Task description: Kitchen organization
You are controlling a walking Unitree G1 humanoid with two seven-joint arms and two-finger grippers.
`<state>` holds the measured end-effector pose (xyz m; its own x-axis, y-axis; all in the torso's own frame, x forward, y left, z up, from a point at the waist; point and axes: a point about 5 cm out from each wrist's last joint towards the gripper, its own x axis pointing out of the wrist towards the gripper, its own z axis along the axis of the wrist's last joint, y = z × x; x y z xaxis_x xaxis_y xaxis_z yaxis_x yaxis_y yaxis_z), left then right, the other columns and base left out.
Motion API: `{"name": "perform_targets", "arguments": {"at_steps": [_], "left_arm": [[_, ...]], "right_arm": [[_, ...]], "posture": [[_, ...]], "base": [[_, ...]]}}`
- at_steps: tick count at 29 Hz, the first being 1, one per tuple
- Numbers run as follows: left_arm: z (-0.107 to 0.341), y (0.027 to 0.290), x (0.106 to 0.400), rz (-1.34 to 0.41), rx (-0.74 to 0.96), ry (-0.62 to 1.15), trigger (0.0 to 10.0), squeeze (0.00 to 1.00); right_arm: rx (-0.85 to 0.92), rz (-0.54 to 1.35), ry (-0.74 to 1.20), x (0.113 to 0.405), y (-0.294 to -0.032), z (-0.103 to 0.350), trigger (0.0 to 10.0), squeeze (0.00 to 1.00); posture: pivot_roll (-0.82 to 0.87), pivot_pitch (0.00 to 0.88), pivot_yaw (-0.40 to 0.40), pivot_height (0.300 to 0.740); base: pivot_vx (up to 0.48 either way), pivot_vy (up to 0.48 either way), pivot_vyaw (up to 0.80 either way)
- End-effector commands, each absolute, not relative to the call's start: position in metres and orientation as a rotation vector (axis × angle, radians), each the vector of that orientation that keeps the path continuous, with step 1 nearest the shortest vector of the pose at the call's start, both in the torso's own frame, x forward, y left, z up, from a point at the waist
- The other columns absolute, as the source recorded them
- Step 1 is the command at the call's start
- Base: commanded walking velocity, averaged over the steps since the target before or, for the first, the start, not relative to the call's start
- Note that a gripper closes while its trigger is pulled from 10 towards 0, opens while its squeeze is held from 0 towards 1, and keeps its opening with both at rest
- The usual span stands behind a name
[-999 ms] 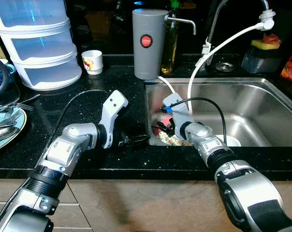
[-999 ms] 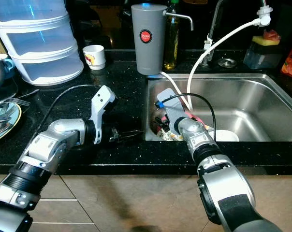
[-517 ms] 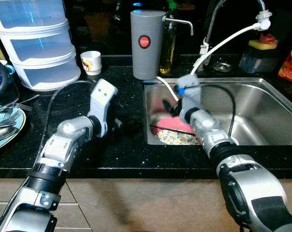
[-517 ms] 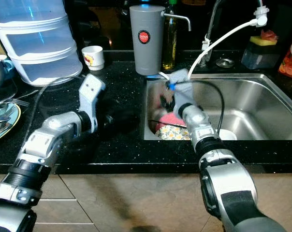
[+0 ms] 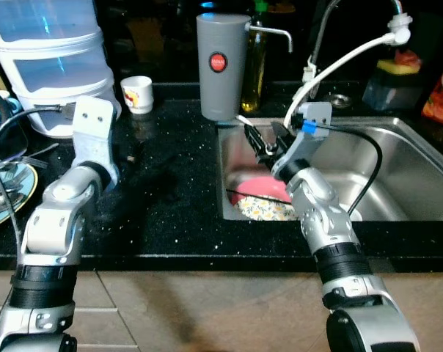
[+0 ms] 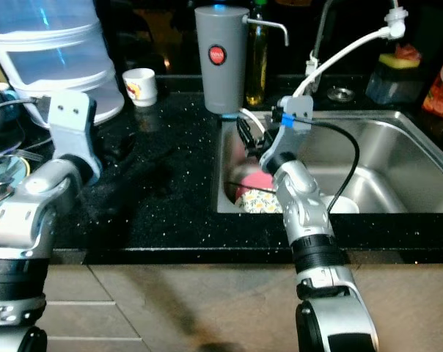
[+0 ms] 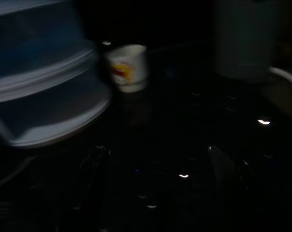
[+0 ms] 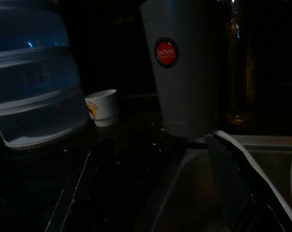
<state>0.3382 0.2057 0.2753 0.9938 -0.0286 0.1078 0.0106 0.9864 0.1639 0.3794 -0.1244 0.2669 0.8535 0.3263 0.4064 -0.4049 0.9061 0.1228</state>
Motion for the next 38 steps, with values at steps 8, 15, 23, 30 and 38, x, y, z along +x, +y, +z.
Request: {"name": "perform_targets", "arguments": {"at_steps": [8, 15, 23, 30, 38], "left_arm": [[0.283, 0.242, 0.333, 0.21, 0.191, -0.095, 10.0, 0.0], [0.276, 0.215, 0.332, 0.043, 0.131, -0.124, 10.0, 0.0], [0.275, 0.193, 0.33, -0.036, 0.106, -0.19, 10.0, 0.0], [0.268, 0.176, 0.329, -0.093, 0.115, -0.192, 10.0, 0.0], [0.268, 0.171, 0.327, -0.099, 0.107, -0.202, 10.0, 0.0]], "right_arm": [[0.254, 0.408, -0.326, 0.368, -0.119, 0.259, 10.0, 0.0], [0.284, 0.392, -0.336, 0.36, -0.122, 0.263, 10.0, 0.0], [0.129, 0.333, -0.352, 0.352, -0.128, 0.258, 10.0, 0.0], [0.045, 0.292, -0.348, 0.347, -0.131, 0.253, 10.0, 0.0], [0.056, 0.296, -0.343, 0.344, -0.128, 0.254, 10.0, 0.0]], "posture": [[0.01, 0.081, 0.031, 0.74], [0.01, 0.086, 0.033, 0.74], [-0.01, 0.088, 0.036, 0.74], [-0.02, 0.084, 0.036, 0.74], [-0.02, 0.07, 0.026, 0.74]], "base": [[0.0, 0.0, 0.0], [0.0, 0.0, 0.0], [0.0, 0.0, 0.0], [0.0, 0.0, 0.0], [0.0, 0.0, -0.67]]}}
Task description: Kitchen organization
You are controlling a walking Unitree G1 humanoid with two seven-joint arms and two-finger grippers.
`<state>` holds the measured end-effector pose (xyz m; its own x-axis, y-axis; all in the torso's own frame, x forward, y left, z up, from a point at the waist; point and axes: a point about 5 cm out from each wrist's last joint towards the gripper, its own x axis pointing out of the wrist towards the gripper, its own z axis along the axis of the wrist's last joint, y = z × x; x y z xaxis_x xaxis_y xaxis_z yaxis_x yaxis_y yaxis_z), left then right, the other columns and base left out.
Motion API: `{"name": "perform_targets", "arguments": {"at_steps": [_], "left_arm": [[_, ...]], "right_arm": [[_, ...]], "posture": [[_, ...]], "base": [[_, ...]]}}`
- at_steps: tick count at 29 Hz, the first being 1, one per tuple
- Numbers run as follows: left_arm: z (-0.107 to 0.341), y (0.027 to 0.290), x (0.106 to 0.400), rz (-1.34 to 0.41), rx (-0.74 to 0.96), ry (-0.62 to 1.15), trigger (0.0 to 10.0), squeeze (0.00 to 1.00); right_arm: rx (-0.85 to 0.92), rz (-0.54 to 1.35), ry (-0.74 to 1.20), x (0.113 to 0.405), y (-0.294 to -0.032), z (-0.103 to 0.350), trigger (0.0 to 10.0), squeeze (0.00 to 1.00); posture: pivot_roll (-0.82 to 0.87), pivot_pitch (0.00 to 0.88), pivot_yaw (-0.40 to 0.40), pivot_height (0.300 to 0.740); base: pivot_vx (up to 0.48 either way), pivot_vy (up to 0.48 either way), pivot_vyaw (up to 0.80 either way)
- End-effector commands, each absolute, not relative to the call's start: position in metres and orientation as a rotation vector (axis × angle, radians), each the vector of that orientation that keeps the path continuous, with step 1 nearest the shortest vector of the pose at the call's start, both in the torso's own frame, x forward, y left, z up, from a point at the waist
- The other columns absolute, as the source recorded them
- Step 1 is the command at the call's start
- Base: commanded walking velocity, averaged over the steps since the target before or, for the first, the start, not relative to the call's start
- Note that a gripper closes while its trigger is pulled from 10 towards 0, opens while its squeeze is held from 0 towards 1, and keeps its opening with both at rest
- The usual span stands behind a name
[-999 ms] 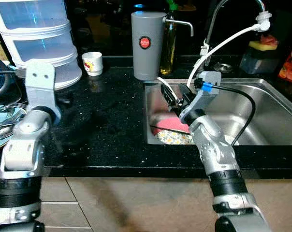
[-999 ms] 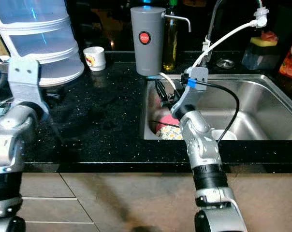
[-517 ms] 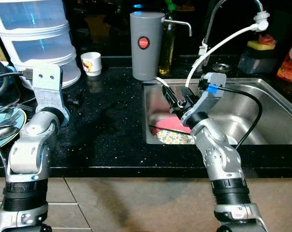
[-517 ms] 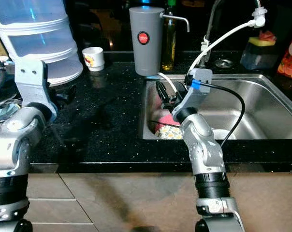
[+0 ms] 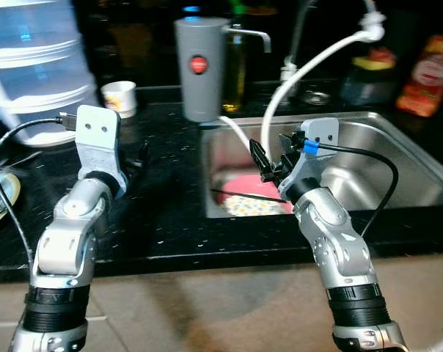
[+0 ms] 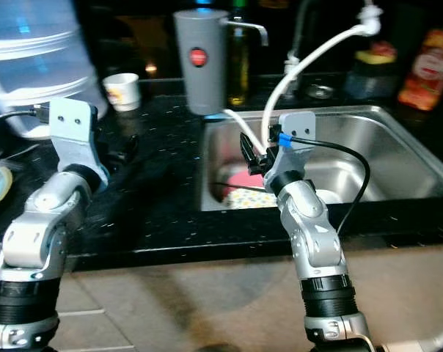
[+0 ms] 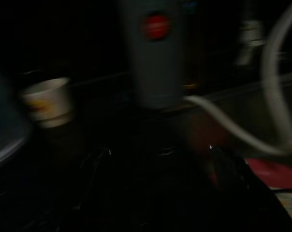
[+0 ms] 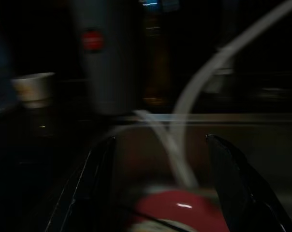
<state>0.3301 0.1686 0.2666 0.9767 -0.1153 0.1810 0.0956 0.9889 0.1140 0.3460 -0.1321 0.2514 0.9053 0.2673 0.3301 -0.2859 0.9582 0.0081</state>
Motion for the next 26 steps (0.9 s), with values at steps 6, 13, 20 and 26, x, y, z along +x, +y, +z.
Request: {"name": "perform_targets", "arguments": {"at_steps": [6, 13, 20, 26], "left_arm": [[0.2699, 0.1714, 0.3246, -0.101, 0.083, -0.224, 10.0, 0.0], [0.2678, 0.169, 0.3218, -0.103, 0.08, -0.221, 10.0, 0.0], [0.2665, 0.1681, 0.3202, -0.102, 0.076, -0.216, 10.0, 0.0], [0.2647, 0.1681, 0.3187, -0.106, 0.069, -0.209, 10.0, 0.0]], "right_arm": [[0.042, 0.303, -0.342, 0.3437, -0.1248, 0.2532, 10.0, 0.0], [0.036, 0.32, -0.332, 0.343, -0.1219, 0.2526, 10.0, 0.0], [0.034, 0.335, -0.323, 0.3428, -0.1199, 0.2515, 10.0, 0.0], [0.03, 0.341, -0.313, 0.3429, -0.1184, 0.2499, 10.0, 0.0]], "posture": [[-0.02, 0.063, 0.016, 0.74], [-0.03, 0.054, 0.006, 0.74], [-0.03, 0.056, -0.002, 0.74], [-0.03, 0.06, -0.007, 0.74]], "base": [[0.0, 0.0, 0.0], [0.0, 0.0, 0.0], [-0.185, 0.0, 0.0], [-0.307, 0.0, 0.0]]}}
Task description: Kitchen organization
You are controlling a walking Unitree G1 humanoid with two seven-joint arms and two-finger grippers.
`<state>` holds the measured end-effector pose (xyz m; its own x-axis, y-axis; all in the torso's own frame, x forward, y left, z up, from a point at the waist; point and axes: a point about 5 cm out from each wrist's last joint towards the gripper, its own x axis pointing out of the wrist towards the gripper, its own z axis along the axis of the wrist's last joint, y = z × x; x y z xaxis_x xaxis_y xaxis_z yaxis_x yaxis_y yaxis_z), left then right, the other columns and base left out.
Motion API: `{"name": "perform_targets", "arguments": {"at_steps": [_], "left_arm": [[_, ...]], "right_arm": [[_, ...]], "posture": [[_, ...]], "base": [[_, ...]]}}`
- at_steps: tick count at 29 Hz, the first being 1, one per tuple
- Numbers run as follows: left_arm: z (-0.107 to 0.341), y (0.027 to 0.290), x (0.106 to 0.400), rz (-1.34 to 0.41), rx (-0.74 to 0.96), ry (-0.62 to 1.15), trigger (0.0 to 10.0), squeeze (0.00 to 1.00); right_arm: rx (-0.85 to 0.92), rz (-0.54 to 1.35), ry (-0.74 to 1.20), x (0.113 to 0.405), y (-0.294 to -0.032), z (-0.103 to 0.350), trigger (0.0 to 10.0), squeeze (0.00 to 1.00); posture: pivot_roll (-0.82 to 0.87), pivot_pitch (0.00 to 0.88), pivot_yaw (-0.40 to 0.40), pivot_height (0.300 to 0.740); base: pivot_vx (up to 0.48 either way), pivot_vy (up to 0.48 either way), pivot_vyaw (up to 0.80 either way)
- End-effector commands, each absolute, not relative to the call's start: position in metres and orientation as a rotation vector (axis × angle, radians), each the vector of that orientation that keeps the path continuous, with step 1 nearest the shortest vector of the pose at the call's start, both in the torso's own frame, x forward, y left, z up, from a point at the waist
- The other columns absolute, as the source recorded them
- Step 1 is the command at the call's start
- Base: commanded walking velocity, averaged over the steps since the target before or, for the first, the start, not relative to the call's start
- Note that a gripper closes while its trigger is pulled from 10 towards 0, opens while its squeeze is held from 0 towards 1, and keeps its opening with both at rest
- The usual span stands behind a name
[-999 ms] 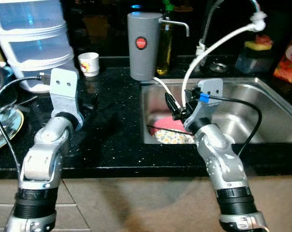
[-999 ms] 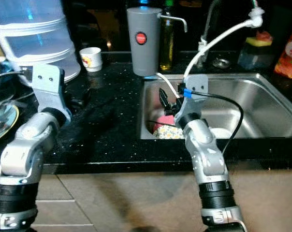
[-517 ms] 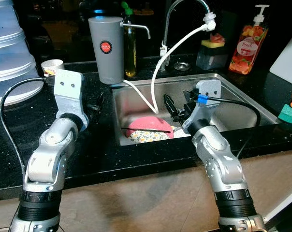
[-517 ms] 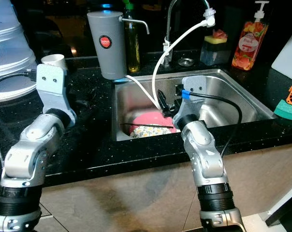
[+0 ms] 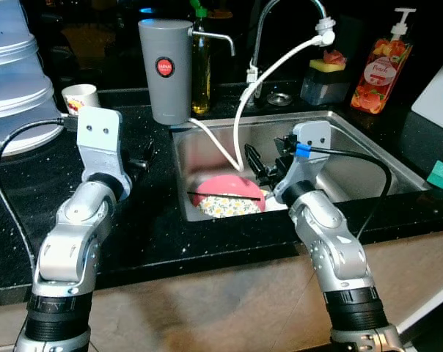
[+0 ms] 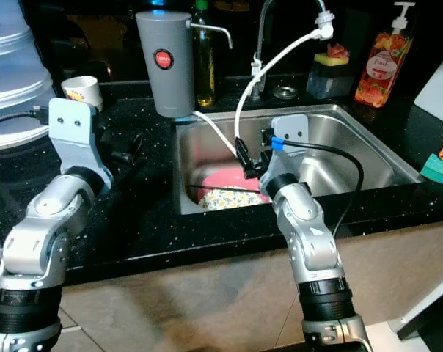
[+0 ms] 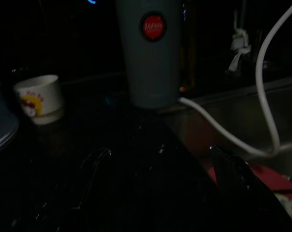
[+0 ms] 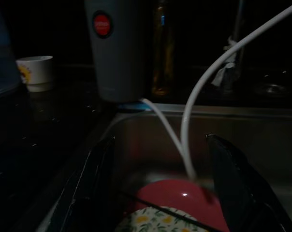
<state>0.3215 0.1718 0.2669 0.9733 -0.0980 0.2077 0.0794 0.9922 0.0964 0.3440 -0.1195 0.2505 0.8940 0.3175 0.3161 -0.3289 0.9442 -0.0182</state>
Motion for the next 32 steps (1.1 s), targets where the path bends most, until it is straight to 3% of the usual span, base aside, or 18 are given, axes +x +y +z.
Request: {"name": "perform_targets", "arguments": {"at_steps": [1, 32], "left_arm": [[0.2644, 0.168, 0.3184, -0.107, 0.069, -0.208, 10.0, 0.0], [0.2613, 0.1699, 0.3164, -0.106, 0.069, -0.191, 10.0, 0.0]], "right_arm": [[0.03, 0.342, -0.311, 0.343, -0.1181, 0.2495, 10.0, 0.0], [0.016, 0.357, -0.294, 0.3432, -0.1153, 0.2491, 10.0, 0.0]], "posture": [[-0.03, 0.059, -0.007, 0.74], [-0.04, 0.068, -0.02, 0.74]], "base": [[-0.311, 0.0, 0.0], [-0.273, 0.0, 0.0]]}}
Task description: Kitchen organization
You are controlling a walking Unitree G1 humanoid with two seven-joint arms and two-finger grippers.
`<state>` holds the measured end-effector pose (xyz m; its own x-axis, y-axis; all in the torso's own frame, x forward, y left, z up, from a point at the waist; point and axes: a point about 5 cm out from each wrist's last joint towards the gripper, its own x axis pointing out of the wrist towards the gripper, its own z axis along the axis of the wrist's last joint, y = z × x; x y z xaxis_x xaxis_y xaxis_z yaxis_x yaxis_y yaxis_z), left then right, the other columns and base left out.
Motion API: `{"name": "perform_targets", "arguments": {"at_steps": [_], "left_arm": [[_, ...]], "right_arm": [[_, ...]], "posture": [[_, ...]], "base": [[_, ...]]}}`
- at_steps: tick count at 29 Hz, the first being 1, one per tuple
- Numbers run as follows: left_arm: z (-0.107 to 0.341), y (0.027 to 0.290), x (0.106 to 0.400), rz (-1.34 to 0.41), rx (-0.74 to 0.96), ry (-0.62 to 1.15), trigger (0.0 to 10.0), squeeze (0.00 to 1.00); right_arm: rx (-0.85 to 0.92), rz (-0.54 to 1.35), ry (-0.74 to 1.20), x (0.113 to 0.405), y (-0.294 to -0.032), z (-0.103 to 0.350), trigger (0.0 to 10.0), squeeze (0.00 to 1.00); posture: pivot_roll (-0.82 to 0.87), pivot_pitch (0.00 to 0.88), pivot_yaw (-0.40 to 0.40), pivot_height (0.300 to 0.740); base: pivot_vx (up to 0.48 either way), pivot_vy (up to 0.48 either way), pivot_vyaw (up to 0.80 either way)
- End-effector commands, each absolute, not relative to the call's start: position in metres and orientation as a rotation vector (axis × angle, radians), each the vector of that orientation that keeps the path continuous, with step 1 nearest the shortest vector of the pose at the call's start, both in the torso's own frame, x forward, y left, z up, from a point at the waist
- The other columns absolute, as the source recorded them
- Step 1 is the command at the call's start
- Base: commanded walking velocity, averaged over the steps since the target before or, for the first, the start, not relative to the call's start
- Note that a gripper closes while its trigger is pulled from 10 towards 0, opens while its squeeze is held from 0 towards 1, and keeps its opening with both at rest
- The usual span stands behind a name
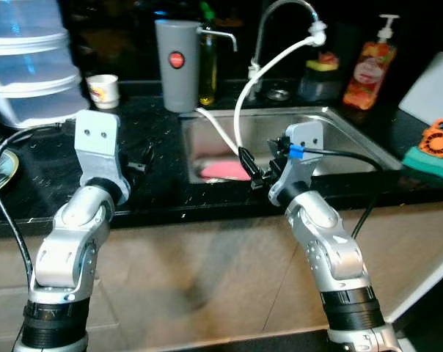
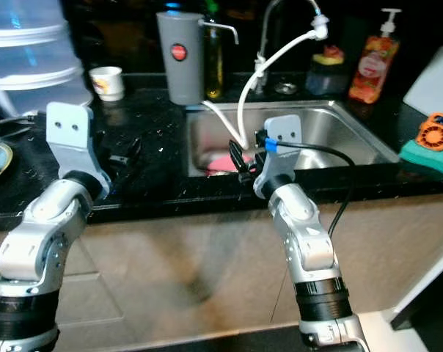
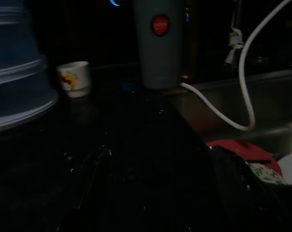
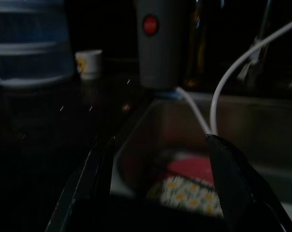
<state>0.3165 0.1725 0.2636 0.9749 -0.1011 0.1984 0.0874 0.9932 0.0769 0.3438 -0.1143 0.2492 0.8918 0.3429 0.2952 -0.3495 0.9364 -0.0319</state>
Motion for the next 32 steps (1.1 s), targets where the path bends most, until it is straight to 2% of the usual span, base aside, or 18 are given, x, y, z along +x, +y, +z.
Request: {"name": "perform_targets", "arguments": {"at_steps": [1, 6, 32], "left_arm": [[0.2613, 0.17, 0.3163, -0.106, 0.069, -0.191, 10.0, 0.0], [0.261, 0.1711, 0.3162, -0.102, 0.068, -0.19, 10.0, 0.0], [0.2567, 0.1794, 0.3191, -0.07, 0.048, -0.128, 10.0, 0.0]], "right_arm": [[0.016, 0.358, -0.294, 0.3432, -0.1152, 0.2491, 10.0, 0.0], [0.014, 0.36, -0.294, 0.3435, -0.1145, 0.2494, 10.0, 0.0], [0.022, 0.364, -0.281, 0.3464, -0.1114, 0.2482, 10.0, 0.0]], "posture": [[-0.04, 0.068, -0.02, 0.74], [-0.04, 0.069, -0.022, 0.74], [-0.02, 0.084, -0.023, 0.74]], "base": [[-0.262, 0.0, 0.0], [-0.262, 0.0, 0.0], [0.0, 0.0, 0.0]]}}
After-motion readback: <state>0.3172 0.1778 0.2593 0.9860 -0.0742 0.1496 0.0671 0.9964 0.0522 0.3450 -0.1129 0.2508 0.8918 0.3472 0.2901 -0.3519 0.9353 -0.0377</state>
